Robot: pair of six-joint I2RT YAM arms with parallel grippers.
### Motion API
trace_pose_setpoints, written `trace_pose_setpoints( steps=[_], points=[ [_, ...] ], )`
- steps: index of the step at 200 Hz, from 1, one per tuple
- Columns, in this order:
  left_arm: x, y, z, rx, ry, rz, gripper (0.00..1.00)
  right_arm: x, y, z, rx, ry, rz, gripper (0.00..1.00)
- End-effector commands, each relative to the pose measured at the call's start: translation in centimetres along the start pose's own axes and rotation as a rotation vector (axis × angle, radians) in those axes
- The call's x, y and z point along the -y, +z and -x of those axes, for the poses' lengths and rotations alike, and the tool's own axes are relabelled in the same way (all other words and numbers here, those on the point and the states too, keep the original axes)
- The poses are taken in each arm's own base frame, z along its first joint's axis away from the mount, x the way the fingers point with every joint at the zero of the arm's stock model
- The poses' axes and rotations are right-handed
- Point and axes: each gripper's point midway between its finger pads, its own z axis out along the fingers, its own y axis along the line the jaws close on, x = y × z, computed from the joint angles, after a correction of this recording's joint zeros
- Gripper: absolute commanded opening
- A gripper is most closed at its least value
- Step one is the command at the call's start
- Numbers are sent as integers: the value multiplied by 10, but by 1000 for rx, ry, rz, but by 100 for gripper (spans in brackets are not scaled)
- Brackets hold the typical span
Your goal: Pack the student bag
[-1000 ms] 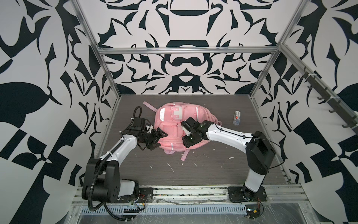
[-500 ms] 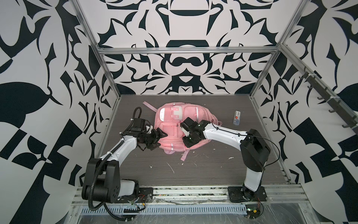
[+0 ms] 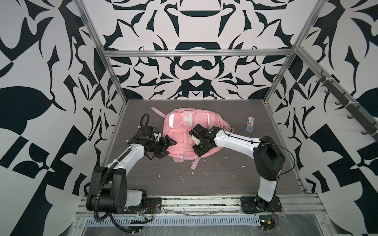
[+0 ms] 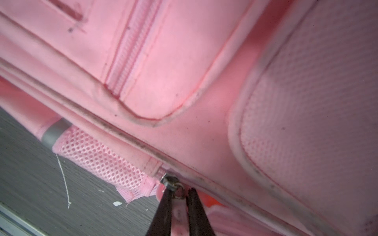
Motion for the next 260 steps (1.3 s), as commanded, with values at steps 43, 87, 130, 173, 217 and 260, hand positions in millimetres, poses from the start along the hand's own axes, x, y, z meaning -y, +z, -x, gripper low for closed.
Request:
trace_pose_setpoints(
  steps=[43, 87, 130, 173, 217, 260],
  points=[
    [-9, -2, 3, 29, 2, 30, 86, -3, -30, -2, -28, -93, -1, 4],
    [-13, -4, 6, 40, -7, 35, 86, 11, -30, -19, -76, -130, -33, 0],
    [-22, -3, 11, 43, -14, 55, 86, 34, -38, -33, -142, -230, -140, 0],
    [-39, -6, 21, 72, -57, 65, 86, 60, -55, -39, -148, -204, -184, 0],
    [-49, -5, 32, 91, -91, 65, 86, 83, -74, -54, -185, -221, -269, 0],
    [-33, -13, 26, 53, -9, 68, 99, 72, -83, -47, -153, -234, -246, 0]
  ],
)
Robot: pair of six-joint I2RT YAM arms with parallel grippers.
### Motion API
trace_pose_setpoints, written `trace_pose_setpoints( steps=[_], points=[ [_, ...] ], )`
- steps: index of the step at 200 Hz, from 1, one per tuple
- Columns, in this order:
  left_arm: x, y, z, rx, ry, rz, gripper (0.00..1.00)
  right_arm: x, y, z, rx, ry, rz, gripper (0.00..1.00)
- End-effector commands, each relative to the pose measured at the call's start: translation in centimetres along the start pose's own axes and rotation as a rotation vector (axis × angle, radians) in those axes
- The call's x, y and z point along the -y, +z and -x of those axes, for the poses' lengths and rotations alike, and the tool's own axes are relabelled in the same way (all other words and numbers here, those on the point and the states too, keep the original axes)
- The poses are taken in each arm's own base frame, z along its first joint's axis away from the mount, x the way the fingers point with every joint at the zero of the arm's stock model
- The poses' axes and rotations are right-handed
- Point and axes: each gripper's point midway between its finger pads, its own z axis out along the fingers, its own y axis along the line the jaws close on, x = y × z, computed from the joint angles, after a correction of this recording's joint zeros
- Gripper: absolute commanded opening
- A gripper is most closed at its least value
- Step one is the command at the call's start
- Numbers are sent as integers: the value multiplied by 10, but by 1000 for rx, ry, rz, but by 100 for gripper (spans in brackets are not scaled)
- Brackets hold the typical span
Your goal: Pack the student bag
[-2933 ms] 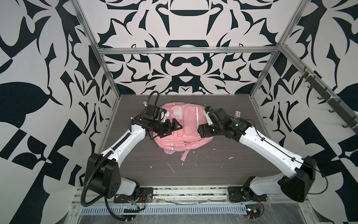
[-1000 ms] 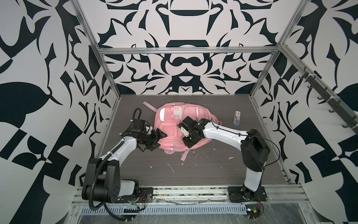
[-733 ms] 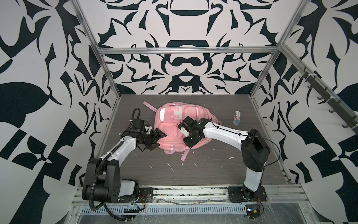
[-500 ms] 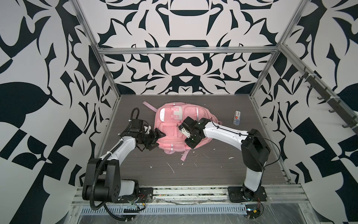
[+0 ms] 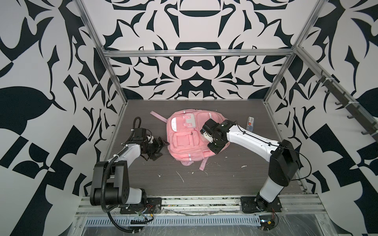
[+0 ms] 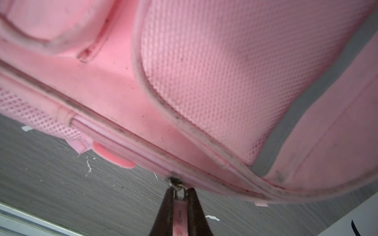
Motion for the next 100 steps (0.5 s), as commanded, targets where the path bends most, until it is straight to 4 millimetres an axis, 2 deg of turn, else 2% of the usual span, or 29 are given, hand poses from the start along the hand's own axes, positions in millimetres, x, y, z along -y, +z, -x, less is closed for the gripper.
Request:
trace_pose_setpoints(
  steps=[1, 39, 56, 74, 100],
  points=[
    [11, -8, -6, -24, 70, 8, 99, -3, -20, -3, 6, -39, -15, 0],
    [14, -11, -53, -137, 65, -49, 99, -32, -38, 35, 103, -61, 54, 0],
    [12, -9, -68, -147, 78, -35, 99, -50, -46, 52, 137, -91, 79, 0],
    [5, -2, -69, -135, 51, -25, 100, -70, -50, 64, 152, -131, 104, 0],
    [8, 9, -53, -75, -18, -74, 83, -99, -54, 68, 155, -188, 151, 0]
  ],
)
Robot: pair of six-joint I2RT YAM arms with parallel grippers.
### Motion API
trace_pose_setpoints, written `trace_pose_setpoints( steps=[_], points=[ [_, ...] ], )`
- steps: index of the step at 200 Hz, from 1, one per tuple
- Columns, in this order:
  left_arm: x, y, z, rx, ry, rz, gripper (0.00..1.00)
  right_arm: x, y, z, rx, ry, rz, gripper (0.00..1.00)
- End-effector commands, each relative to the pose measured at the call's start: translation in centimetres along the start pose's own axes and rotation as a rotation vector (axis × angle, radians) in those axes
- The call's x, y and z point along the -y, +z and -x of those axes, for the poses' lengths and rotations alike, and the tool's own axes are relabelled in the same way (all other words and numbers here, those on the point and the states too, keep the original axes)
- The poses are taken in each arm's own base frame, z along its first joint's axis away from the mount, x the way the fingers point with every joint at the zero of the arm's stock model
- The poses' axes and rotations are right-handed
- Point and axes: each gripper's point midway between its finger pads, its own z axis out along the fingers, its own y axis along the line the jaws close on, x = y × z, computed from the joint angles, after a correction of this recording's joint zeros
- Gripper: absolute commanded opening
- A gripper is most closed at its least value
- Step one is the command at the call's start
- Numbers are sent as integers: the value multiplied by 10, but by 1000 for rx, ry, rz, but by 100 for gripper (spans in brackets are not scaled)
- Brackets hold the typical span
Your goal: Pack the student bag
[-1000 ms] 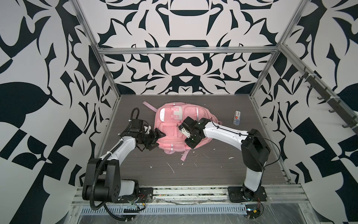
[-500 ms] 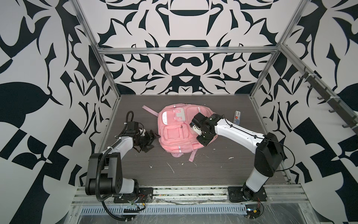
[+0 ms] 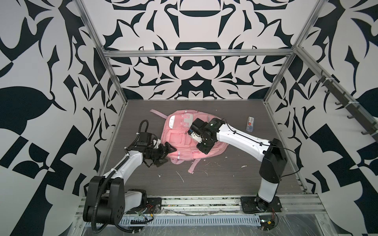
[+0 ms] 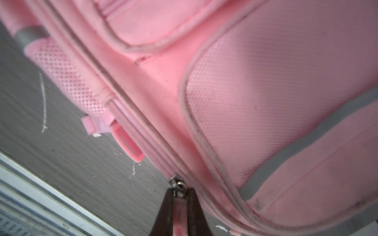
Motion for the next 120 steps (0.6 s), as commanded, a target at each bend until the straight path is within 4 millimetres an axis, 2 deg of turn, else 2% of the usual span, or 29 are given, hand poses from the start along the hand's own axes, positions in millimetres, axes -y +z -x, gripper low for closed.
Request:
trace_pose_setpoints(
  steps=[1, 24, 60, 73, 120],
  points=[
    [3, 7, 15, 58, -67, -48, 82, -25, -20, 19, 76, -32, 57, 0],
    [1, 17, 37, 110, -103, -51, 54, -35, -19, 13, 60, -59, 67, 0],
    [4, 22, 63, 156, -69, -36, 19, -30, -22, -8, 30, -74, 40, 0],
    [-1, 21, 71, 167, -78, -29, 0, -27, -25, -17, 17, -84, 25, 0],
    [-20, 3, 99, 251, -127, -40, 0, -4, -24, -56, -63, -77, -49, 0]
  ],
)
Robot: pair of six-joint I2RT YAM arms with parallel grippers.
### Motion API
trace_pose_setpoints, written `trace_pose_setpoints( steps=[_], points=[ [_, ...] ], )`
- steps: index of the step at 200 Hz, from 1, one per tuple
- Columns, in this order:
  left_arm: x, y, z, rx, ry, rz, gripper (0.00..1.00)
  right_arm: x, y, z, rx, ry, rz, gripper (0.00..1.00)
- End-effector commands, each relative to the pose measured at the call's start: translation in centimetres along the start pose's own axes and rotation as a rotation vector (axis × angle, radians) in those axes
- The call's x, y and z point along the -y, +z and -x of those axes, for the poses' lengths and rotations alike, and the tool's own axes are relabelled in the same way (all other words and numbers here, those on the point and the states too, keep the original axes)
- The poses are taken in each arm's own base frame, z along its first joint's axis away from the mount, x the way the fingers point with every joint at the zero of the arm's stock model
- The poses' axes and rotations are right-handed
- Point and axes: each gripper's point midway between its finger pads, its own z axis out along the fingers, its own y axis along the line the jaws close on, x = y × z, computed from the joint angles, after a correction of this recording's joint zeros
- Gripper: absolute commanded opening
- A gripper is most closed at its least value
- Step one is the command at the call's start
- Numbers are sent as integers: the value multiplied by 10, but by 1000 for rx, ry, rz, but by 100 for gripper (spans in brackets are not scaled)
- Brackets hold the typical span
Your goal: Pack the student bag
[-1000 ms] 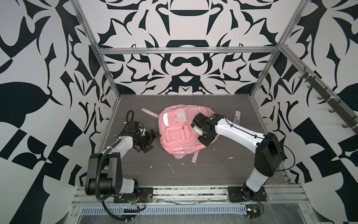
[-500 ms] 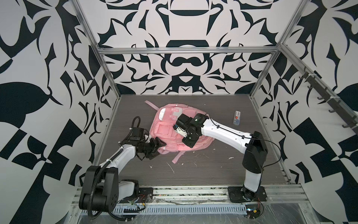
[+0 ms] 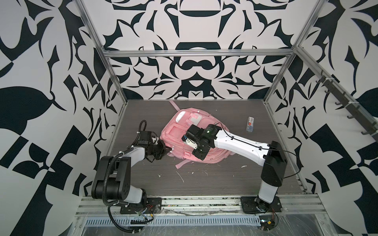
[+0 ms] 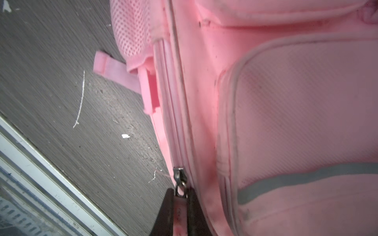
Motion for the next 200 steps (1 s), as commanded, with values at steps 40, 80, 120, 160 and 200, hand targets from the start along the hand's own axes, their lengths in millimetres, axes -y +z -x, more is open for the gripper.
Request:
trace_pose_setpoints(
  steps=[40, 80, 120, 160, 200],
  points=[
    [-22, -28, 56, 197, -39, 32, 0, 36, -23, -65, -122, 58, -72, 0],
    [-31, -46, 79, 247, -71, 27, 0, 63, -25, -97, -162, 98, -121, 0],
    [-19, -57, 99, 252, -1, 49, 0, 91, -26, -92, -189, 59, -224, 0],
    [31, -75, 73, 175, 202, 145, 99, 66, -33, -32, -53, 35, -196, 0],
    [58, -79, 0, 43, 167, 60, 99, 43, -37, 12, 42, 26, -148, 0]
  ],
)
